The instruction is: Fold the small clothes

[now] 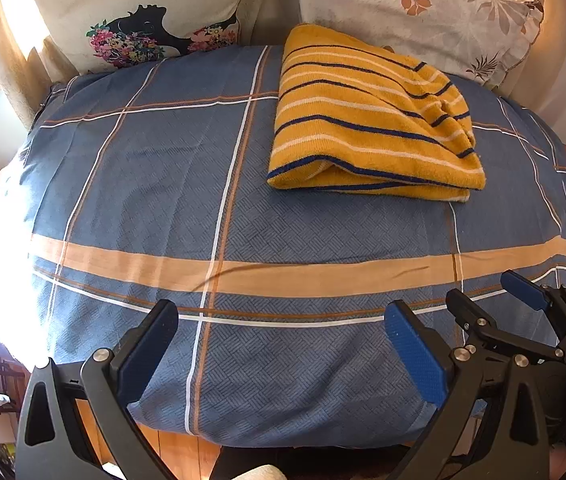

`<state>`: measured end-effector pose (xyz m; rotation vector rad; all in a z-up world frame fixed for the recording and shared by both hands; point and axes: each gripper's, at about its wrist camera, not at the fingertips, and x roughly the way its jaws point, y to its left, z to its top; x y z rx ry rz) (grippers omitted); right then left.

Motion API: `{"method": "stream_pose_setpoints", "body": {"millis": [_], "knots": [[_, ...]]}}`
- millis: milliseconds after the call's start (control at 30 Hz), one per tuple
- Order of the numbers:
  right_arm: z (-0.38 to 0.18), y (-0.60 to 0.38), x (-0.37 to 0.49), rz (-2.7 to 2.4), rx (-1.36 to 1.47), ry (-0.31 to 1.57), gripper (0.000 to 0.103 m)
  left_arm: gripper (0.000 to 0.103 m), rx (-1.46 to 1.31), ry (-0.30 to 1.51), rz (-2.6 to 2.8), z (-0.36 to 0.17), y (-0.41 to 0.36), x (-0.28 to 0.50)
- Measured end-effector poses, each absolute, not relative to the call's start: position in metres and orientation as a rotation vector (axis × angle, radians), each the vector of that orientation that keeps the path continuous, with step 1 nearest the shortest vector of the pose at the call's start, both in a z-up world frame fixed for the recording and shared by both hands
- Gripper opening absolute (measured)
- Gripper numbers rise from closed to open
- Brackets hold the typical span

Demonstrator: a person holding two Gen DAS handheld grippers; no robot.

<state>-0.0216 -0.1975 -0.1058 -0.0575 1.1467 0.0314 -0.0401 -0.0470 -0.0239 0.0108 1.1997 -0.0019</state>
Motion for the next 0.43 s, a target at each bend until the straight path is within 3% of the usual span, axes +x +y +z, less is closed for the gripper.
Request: {"method": "stream_pose_setpoints", "body": {"millis": [433], "knots": [[-0.1111,-0.2033,-0.0133,0.042,-0.056,1.164,0.073,0.103,-0.031,1.238,-0.007,-0.0335,-0.0461,-0.0318]]}}
